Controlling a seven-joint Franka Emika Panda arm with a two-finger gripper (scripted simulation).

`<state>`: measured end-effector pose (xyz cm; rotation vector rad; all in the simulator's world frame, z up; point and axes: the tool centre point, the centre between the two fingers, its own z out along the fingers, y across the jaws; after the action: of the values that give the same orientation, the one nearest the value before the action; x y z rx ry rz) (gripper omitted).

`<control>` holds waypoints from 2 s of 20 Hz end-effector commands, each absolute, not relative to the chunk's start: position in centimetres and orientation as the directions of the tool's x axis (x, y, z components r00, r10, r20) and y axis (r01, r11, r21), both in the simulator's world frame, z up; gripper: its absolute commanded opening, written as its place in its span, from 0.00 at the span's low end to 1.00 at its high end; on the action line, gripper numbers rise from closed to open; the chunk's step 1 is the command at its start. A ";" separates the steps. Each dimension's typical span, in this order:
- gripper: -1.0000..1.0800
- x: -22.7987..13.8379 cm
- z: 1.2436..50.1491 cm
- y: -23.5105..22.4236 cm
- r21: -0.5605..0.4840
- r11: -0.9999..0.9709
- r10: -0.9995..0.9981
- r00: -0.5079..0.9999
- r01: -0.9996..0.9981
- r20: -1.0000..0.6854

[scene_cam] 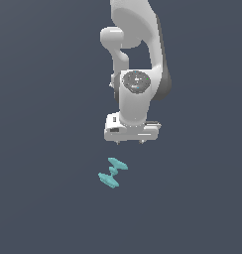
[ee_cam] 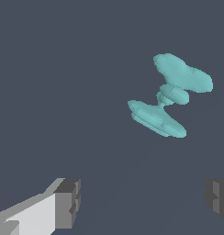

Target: Pick up the object and move it to a goal position.

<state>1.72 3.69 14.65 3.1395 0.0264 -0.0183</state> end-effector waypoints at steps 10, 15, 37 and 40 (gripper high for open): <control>0.96 7.0 10.8 -0.6 -0.002 -0.954 -0.299 0.954 -0.299 -0.007; 0.96 8.6 9.3 -2.2 -0.001 -0.915 -0.403 0.915 -0.403 -0.004; 0.96 9.6 3.8 -3.4 0.000 -0.877 -0.480 0.877 -0.480 0.000; 0.96 9.6 3.0 -3.5 0.000 -0.877 -0.481 0.877 -0.481 0.000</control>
<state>9.55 -3.45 3.36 3.0430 -0.7792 -0.0030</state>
